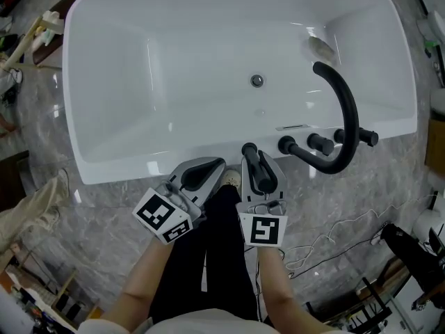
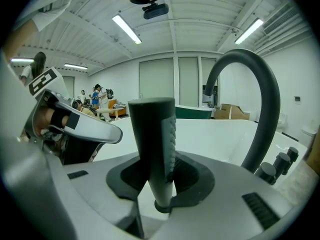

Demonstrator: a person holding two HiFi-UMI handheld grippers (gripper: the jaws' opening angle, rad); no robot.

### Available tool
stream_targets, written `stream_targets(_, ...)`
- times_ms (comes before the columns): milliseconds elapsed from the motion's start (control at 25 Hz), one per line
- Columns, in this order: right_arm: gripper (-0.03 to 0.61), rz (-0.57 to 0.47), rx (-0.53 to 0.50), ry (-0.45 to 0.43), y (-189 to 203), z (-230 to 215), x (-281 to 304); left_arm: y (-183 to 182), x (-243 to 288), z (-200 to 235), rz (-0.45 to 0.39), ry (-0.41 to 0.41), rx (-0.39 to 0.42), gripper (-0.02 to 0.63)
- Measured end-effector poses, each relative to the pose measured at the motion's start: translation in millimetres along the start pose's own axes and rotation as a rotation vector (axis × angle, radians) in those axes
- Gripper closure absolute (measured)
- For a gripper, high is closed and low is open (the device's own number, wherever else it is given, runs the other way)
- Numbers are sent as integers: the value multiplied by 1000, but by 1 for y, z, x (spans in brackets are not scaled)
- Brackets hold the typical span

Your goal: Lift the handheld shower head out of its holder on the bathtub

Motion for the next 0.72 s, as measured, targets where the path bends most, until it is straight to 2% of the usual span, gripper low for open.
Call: stream_targets(720, 459, -70, -30, 6, -44, 7, -43, -25, -16, -41, -11, 46, 59, 601)
Point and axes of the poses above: the fingertips, and each gripper's own axes: x forward along the fingers, z to its left, y out of its underside, the point moved 10 cm from there along -x, backward along the fingers, and after that the axes turned 2 degrees about -y, right-handed, at the moved point
